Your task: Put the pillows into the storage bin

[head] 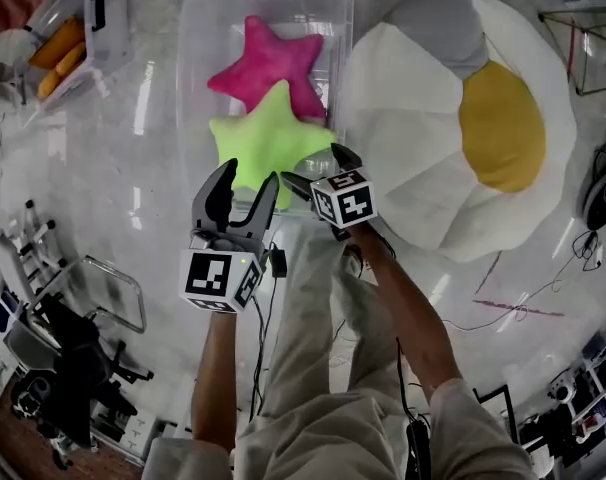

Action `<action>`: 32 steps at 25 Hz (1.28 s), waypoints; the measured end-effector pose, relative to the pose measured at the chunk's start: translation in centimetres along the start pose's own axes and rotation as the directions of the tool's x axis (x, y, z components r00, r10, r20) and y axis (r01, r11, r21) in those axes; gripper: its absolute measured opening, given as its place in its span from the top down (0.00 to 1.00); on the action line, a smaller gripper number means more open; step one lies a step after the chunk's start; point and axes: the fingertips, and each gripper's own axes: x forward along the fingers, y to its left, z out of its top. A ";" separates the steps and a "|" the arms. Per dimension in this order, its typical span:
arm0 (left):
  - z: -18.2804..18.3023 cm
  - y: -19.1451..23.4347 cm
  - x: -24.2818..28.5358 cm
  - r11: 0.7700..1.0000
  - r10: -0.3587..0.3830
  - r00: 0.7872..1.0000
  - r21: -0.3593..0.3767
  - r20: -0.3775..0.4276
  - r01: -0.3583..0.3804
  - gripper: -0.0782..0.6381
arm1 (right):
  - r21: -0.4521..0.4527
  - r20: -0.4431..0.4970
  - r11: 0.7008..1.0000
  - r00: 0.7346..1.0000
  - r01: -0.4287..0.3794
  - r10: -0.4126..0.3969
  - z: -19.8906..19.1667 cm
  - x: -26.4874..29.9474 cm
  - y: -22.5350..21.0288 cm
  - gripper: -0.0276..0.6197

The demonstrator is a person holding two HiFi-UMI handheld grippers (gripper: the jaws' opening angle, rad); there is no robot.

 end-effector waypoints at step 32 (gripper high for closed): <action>13.2 -41.2 0.6 0.711 -0.588 0.788 0.346 -0.184 0.612 0.84 | 0.557 0.354 0.542 0.410 0.629 -0.840 -10.6 -63.4 -10.0 0.95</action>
